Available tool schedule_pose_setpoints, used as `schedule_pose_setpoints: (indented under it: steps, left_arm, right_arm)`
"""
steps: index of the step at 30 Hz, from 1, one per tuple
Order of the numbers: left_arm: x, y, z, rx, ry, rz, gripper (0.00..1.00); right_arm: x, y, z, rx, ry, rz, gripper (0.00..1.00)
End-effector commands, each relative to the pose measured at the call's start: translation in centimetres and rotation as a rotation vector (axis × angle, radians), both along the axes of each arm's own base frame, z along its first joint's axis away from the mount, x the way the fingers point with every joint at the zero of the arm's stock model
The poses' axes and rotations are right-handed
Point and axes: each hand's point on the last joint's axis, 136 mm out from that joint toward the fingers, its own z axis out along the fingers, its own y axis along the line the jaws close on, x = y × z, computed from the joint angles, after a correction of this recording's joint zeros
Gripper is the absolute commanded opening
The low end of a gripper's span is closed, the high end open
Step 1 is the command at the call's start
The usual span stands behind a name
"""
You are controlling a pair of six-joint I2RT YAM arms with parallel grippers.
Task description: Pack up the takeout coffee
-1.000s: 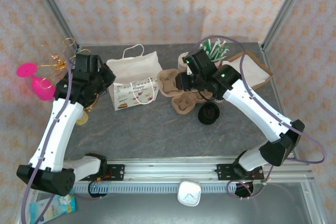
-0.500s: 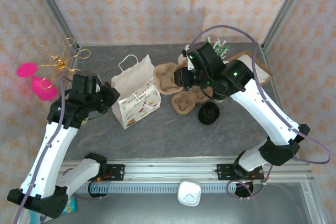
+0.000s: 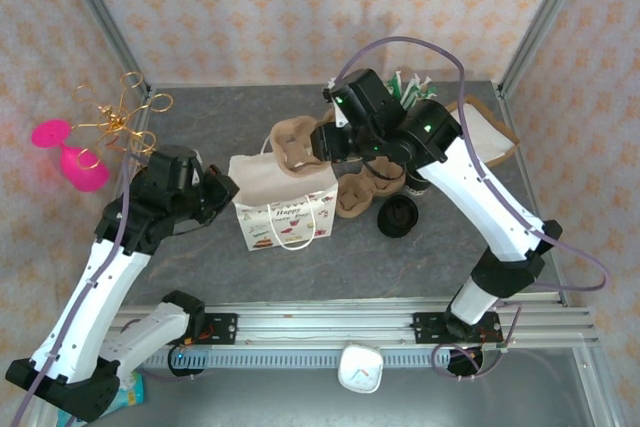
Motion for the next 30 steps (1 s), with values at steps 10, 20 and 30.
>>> schedule_pose_setpoints:
  steps: [10,20,30]
  left_arm:
    - [0.0,2.4,0.0,0.195,-0.053,-0.017,0.33]
    - [1.6,1.7,0.7,0.212,-0.156,-0.071,0.33]
    - [1.4,0.8,0.4,0.192,-0.179,-0.129,0.20]
  right_arm:
    - [-2.6,5.6,-0.3,0.021,0.053,0.045,0.34]
    - [-2.6,7.9,-2.2,0.012,0.092,0.002,0.32]
    - [-1.7,7.0,-4.9,-0.063,0.131,-0.117,0.30]
